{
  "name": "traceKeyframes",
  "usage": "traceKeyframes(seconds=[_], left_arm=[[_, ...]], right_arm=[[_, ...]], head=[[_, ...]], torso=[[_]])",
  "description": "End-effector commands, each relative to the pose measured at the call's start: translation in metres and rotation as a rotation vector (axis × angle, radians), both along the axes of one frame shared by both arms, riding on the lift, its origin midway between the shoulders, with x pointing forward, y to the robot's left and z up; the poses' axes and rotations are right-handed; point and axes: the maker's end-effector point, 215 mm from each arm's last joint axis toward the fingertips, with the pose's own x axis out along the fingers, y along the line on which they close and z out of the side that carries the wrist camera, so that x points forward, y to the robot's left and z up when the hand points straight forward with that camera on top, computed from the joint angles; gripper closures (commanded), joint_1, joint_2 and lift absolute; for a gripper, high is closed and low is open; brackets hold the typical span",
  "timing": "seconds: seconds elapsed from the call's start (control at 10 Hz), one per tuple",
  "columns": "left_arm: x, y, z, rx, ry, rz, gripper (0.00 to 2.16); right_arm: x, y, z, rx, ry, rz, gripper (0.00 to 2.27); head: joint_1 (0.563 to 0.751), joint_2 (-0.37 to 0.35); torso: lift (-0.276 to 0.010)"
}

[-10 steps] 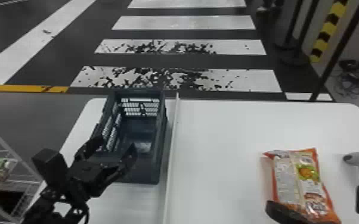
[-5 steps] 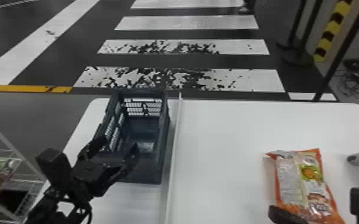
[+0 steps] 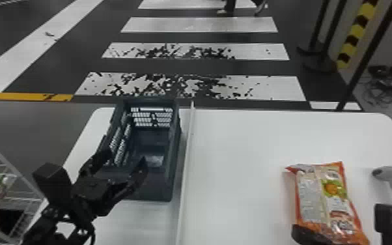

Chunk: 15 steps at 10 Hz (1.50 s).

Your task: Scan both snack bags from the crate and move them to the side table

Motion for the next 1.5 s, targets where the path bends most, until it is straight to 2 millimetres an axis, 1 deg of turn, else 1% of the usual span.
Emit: traceKeyframes(seconds=[0.0,0.4,0.5,0.8,0.9,1.0,1.1,1.2,1.3,1.4], left_arm=[[0.0,0.0,0.0,0.001,0.0,-0.001,0.1],[0.0,0.0,0.0,0.001,-0.002,0.0,0.1],[0.0,0.0,0.0,0.001,-0.002,-0.001,0.1],[-0.001,0.0,0.001,0.001,-0.003,-0.001,0.1],[-0.001,0.001,0.001,0.002,-0.004,0.0,0.1],[-0.001,0.001,0.001,0.002,-0.004,0.0,0.1],[-0.001,0.0,0.002,0.001,-0.005,-0.001,0.1],[-0.001,-0.001,0.003,0.001,-0.008,-0.002,0.1],[-0.002,0.0,0.004,0.003,-0.008,-0.002,0.1],[-0.002,0.001,0.005,0.007,-0.01,-0.004,0.1]], right_arm=[[0.001,-0.003,0.0,-0.006,-0.001,-0.004,2.06],[0.002,-0.014,-0.009,-0.045,0.009,-0.014,2.06],[0.003,-0.017,-0.009,-0.055,0.008,-0.018,2.06],[0.005,-0.018,-0.005,-0.056,0.0,-0.019,2.06],[0.003,-0.015,-0.002,-0.041,-0.003,-0.018,2.06],[0.003,-0.009,0.007,-0.027,-0.022,-0.009,2.06],[0.006,0.004,0.031,0.016,-0.066,0.012,2.04],[0.015,0.004,0.06,0.048,-0.121,0.006,1.77],[0.028,-0.008,0.081,0.04,-0.169,-0.016,1.17],[0.042,-0.028,0.094,0.014,-0.201,-0.052,0.37]], head=[[0.695,0.066],[0.695,0.053],[0.695,0.048],[0.695,0.042],[0.695,0.041],[0.695,0.041],[0.695,0.047],[0.695,0.06],[0.695,0.069],[0.695,0.067]], torso=[[-0.099],[-0.099],[-0.099],[-0.099],[-0.099],[-0.099],[-0.099],[-0.099],[-0.099],[-0.099]])
